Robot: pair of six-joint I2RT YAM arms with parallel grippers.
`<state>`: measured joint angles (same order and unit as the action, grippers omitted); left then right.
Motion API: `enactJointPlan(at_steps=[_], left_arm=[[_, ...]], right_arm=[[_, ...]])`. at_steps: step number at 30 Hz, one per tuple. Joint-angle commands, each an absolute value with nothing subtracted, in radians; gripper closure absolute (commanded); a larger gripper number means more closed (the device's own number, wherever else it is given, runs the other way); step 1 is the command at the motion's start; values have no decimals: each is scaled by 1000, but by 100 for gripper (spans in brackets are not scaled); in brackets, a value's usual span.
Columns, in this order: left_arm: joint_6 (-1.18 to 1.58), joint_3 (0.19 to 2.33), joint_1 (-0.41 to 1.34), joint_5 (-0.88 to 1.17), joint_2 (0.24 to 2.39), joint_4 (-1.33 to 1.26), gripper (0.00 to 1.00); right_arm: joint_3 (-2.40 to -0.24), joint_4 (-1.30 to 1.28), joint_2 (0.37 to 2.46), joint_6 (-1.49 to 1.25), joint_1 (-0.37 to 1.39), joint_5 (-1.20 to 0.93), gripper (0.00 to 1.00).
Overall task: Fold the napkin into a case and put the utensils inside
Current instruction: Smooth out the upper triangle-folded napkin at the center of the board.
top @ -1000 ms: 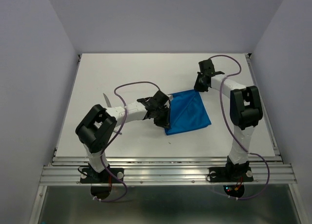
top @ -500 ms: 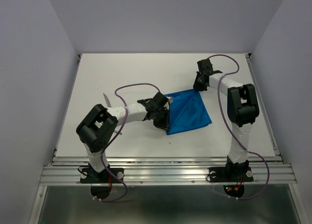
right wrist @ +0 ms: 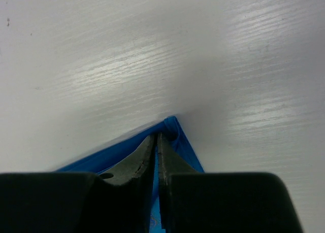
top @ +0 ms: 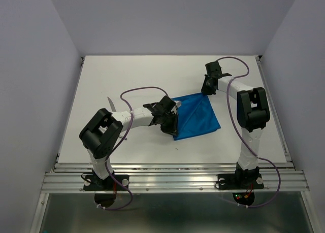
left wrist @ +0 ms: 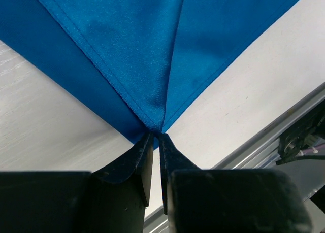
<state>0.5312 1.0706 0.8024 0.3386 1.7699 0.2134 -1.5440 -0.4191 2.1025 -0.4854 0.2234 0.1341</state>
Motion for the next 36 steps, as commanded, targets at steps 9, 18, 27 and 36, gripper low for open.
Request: enactJointPlan(at_steps=[9, 18, 27, 36], left_arm=[[535, 1048, 815, 365, 1752, 156, 78], [526, 1052, 816, 304, 1743, 210, 79], [520, 1124, 815, 261, 1634, 301, 78], [534, 1138, 815, 282, 1617, 270, 77]], right_arm=[[-1560, -422, 2077, -477, 222, 140, 89], [-1555, -422, 2063, -477, 222, 127, 89], [-1548, -430, 1965, -485, 222, 87, 62], [-1422, -394, 1822, -546, 233, -49, 59]])
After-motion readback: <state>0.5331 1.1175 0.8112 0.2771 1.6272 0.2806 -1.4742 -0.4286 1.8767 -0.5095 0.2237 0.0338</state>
